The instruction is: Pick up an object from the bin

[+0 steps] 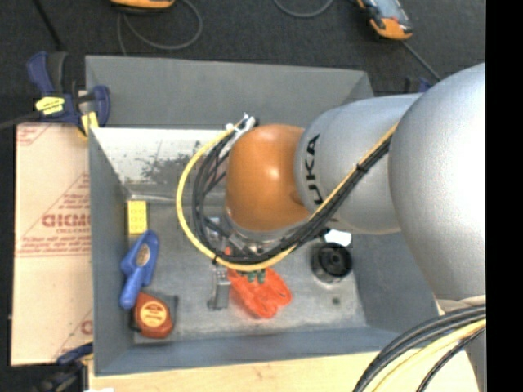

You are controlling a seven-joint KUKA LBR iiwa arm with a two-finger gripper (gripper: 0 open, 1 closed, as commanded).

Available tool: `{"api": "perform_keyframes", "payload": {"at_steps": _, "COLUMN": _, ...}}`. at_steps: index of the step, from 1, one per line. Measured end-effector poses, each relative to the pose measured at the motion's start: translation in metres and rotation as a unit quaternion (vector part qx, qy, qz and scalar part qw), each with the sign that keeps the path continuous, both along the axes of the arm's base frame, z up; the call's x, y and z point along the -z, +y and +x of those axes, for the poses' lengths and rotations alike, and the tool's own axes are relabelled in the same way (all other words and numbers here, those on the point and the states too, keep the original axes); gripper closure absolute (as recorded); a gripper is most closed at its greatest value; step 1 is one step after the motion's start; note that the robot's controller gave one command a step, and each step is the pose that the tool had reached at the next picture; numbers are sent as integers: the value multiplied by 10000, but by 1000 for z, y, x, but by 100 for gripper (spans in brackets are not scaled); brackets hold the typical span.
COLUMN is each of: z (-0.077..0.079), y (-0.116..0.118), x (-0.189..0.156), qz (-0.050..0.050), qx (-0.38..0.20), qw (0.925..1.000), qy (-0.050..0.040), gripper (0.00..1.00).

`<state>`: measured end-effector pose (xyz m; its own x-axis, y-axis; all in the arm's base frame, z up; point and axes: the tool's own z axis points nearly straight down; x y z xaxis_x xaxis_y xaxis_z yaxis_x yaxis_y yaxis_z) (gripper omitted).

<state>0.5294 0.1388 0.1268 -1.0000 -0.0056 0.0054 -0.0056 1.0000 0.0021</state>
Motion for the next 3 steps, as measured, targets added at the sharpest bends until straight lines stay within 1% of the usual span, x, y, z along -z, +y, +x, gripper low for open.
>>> {"api": "perform_keyframes", "payload": {"at_steps": 1, "z": 2, "y": -1, "x": -5, "qz": 6, "qx": 18, "qw": 10000, "qy": -34, "gripper": 0}}
{"api": "perform_keyframes", "payload": {"at_steps": 2, "z": -1, "y": -44, "x": -27, "qz": -9, "qx": -300, "qw": 9995, "qy": -32, "gripper": 0}}
{"api": "perform_keyframes", "payload": {"at_steps": 3, "z": -5, "y": -69, "x": -47, "qz": -14, "qx": -221, "qw": 9997, "qy": -48, "gripper": 0}}
